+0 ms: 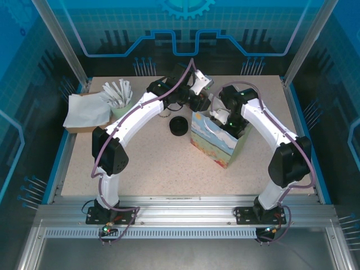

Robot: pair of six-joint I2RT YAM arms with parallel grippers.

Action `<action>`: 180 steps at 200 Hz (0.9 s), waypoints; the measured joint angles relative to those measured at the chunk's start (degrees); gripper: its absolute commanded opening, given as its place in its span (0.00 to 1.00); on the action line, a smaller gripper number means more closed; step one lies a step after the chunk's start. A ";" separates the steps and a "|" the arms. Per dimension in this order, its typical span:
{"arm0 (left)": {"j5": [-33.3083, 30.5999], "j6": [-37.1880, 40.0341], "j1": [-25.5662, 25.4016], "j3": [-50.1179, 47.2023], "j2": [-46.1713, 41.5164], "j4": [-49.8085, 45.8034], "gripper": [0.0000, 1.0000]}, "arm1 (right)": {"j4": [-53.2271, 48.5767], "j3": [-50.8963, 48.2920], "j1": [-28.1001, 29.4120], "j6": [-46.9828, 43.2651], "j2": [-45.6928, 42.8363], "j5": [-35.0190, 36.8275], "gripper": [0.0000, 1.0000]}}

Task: Pack the takeout coffee

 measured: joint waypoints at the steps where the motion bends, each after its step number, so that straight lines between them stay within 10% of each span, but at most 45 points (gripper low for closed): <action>1: 0.00 0.02 0.00 0.00 0.00 0.00 0.29 | 0.00 0.00 0.00 0.02 0.02 0.00 0.36; 180: -0.04 0.02 0.11 -0.02 0.00 -0.02 0.29 | 0.46 -0.46 -0.37 0.15 0.57 -0.07 0.35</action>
